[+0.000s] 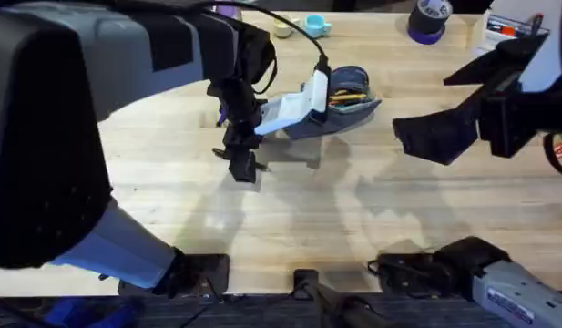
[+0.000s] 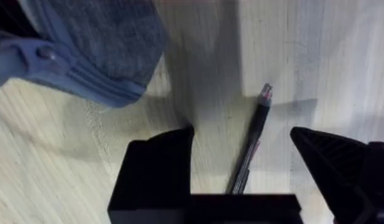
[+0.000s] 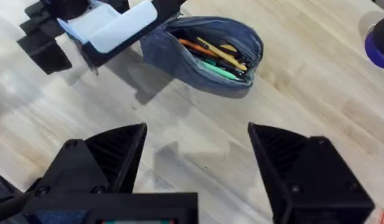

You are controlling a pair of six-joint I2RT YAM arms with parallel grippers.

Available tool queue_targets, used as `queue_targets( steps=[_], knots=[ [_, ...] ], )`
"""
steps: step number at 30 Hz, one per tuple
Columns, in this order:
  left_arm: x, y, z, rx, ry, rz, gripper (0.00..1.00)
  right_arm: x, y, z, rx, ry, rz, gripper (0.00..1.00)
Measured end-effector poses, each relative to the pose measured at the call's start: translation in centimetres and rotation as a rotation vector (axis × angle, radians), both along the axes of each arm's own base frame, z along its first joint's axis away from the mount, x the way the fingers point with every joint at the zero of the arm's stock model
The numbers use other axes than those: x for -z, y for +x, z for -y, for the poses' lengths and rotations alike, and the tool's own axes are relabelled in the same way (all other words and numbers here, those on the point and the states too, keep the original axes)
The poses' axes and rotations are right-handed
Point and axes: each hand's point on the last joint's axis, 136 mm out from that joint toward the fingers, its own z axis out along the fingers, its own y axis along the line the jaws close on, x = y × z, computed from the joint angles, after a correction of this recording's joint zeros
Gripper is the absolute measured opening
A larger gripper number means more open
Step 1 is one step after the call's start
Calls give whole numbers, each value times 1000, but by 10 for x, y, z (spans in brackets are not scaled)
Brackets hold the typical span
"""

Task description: Unzip the bag, pick up the pens from the table one at a time and place them inside, then zip the bag closed.

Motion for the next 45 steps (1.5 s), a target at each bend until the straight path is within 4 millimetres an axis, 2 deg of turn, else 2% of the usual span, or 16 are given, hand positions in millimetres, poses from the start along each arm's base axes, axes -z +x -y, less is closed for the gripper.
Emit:
queue_targets(
  steps=[22, 34, 45],
  knots=[
    [0, 2, 1, 2, -7, 6, 996, 0, 0, 0, -19, -16, 9, 997],
    [4, 6, 9, -130, 84, 55, 996, 0, 1, 2, -31, -40, 20, 998],
    [12, 8, 12, -189, 19, 134, 997, 1, 4, 9, -16, -86, 37, 997]
  ],
)
